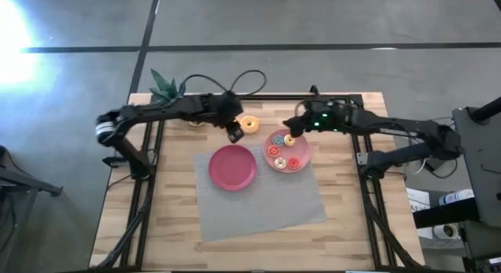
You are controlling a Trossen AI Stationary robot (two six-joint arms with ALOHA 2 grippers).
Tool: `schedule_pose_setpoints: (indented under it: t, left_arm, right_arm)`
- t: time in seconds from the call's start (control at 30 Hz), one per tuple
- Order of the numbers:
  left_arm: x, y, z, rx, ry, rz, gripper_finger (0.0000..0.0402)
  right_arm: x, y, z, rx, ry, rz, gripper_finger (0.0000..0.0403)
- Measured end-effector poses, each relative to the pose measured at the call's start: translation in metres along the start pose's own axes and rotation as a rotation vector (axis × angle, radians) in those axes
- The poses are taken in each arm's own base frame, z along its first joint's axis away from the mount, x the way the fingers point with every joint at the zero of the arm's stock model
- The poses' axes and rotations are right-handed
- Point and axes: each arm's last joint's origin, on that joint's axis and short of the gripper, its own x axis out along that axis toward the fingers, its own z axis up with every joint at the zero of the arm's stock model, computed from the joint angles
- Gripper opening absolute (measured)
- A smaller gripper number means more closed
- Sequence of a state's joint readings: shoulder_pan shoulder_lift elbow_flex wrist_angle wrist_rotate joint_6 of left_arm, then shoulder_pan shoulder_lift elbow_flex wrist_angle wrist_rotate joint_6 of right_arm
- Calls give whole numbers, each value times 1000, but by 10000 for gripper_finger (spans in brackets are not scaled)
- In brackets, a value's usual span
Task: Pick & Place donuts
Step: Put the big pink donut on the pink plate
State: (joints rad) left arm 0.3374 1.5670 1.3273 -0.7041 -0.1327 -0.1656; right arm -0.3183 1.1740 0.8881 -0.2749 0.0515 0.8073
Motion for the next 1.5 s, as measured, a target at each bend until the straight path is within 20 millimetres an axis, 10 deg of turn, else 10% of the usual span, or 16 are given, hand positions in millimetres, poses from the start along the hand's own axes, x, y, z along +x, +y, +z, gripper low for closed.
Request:
schedule_pose_setpoints:
  t: [0.77, 1.5]
  left_arm:
    - [-58, 26, -110, -356, -128, -39, 147]
    - [-61, 27, -114, -358, -147, -49, 147]
  right_arm:
    - [177, 26, 34, -353, 505, -163, 154]
    - [184, 49, 58, -372, 440, -187, 134]
